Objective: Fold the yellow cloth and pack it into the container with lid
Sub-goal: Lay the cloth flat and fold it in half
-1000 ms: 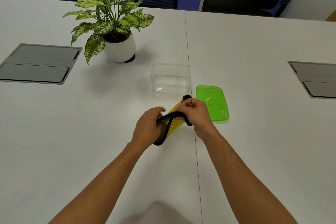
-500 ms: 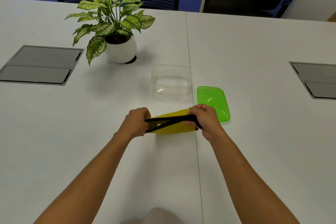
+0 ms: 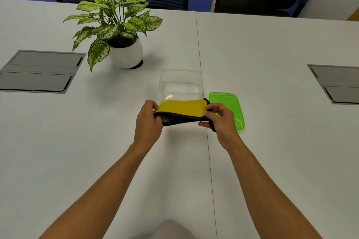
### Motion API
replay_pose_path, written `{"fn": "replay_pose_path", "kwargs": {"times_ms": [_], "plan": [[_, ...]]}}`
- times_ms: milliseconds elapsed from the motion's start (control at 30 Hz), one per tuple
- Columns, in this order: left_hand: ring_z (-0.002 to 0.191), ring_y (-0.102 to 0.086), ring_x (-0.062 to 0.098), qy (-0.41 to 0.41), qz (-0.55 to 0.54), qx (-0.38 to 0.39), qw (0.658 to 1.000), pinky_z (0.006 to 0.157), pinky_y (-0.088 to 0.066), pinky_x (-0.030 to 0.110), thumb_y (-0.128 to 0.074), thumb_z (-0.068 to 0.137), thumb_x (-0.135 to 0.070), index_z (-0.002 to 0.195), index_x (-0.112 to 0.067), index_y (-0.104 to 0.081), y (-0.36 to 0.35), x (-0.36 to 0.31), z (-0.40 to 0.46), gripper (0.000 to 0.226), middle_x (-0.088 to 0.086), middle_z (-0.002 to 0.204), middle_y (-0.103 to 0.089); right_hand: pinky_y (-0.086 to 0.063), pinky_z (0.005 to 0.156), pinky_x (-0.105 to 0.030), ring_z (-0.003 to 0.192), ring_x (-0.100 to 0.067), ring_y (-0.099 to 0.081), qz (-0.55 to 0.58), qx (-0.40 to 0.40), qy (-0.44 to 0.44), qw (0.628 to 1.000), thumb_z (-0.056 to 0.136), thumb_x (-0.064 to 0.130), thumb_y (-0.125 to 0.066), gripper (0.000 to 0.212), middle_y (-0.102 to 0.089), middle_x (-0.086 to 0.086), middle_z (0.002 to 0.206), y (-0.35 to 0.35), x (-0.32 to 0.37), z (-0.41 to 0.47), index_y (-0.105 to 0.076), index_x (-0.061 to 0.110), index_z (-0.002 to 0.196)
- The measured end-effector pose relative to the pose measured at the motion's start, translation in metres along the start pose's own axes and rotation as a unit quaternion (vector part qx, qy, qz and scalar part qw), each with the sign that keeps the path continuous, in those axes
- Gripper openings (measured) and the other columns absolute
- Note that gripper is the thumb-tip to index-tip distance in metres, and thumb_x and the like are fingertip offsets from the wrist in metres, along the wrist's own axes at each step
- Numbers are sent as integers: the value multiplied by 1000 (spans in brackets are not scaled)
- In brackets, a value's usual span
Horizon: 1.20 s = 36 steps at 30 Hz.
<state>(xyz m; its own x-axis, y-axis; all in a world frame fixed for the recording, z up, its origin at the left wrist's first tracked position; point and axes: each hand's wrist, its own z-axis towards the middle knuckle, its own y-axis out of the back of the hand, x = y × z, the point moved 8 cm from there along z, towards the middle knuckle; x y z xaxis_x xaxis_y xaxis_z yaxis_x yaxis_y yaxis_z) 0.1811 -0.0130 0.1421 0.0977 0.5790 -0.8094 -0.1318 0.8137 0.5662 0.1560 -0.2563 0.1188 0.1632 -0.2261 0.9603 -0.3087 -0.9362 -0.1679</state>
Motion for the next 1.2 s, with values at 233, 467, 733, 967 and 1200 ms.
{"fn": "replay_pose_path", "kwargs": {"times_ms": [233, 467, 733, 967, 1200], "plan": [[70, -56, 29, -34, 173, 154, 972, 58, -48, 41, -49, 87, 1, 107, -8, -46, -49, 64, -54, 22, 13, 105, -53, -61, 57, -37, 72, -20, -62, -116, -1, -117, 986, 86, -3, -61, 21, -54, -7, 87, 29, -108, -26, -66, 18, 86], [49, -55, 26, -104, 367, 291, 877, 39, -42, 30, -77, 65, 2, 105, -5, -61, -87, 106, -120, 44, 16, 94, -63, -61, 54, -39, 60, -26, -61, -292, 27, -213, 932, 89, -5, -45, 32, -57, -12, 86, 37, -188, -66, -58, 23, 95], [136, -38, 41, -162, 396, 323, 844, 109, -30, 60, -66, 81, -14, 135, -10, -52, -96, 126, -124, 55, 20, 148, -40, -37, 49, -25, 68, -21, -56, -560, 88, -106, 817, 85, 18, -51, 24, -53, -3, 87, 28, -182, -59, -47, 21, 108], [144, 25, 16, -157, 310, 378, 858, 118, 15, 42, -20, 86, -75, 152, -27, 6, -116, 131, -115, 86, -4, 157, 25, -48, 78, -37, 97, -26, -54, -582, 17, -65, 811, 79, 13, -54, 30, -57, -8, 106, 28, -167, -45, -56, 14, 108], [147, 18, 19, -131, 286, 340, 886, 118, 12, 37, -9, 92, -63, 151, -23, 9, -135, 125, -88, 74, -2, 158, 18, -41, 102, -41, 124, -28, -46, -463, 12, -27, 886, 88, 6, -50, 56, -49, -11, 136, 20, -154, -21, -36, 14, 142]]}}
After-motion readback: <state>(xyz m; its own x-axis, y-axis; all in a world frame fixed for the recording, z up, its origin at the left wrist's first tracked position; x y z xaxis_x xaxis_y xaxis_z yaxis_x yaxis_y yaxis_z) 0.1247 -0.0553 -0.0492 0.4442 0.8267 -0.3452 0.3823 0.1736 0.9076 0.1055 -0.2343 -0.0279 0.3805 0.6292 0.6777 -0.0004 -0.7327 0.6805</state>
